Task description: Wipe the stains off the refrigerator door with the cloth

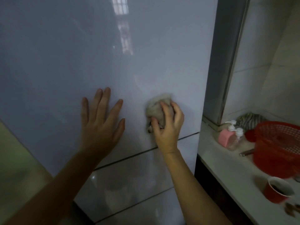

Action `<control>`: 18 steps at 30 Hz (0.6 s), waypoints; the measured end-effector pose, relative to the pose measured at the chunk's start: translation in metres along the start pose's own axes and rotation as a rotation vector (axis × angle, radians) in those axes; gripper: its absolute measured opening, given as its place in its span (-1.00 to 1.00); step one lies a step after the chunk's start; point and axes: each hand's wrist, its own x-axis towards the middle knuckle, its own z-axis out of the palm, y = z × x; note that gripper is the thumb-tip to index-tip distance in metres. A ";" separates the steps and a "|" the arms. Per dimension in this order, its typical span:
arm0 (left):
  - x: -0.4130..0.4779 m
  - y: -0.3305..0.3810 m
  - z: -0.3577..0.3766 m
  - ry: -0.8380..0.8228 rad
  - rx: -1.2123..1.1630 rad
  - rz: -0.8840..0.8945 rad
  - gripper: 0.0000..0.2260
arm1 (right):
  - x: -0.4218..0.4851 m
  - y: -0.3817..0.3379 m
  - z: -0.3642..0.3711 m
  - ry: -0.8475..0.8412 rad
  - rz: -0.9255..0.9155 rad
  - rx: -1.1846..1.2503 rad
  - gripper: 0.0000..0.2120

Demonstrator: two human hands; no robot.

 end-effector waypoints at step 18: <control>-0.001 -0.001 -0.008 -0.070 -0.052 -0.024 -0.58 | 0.008 0.003 0.004 0.497 0.683 0.264 -0.50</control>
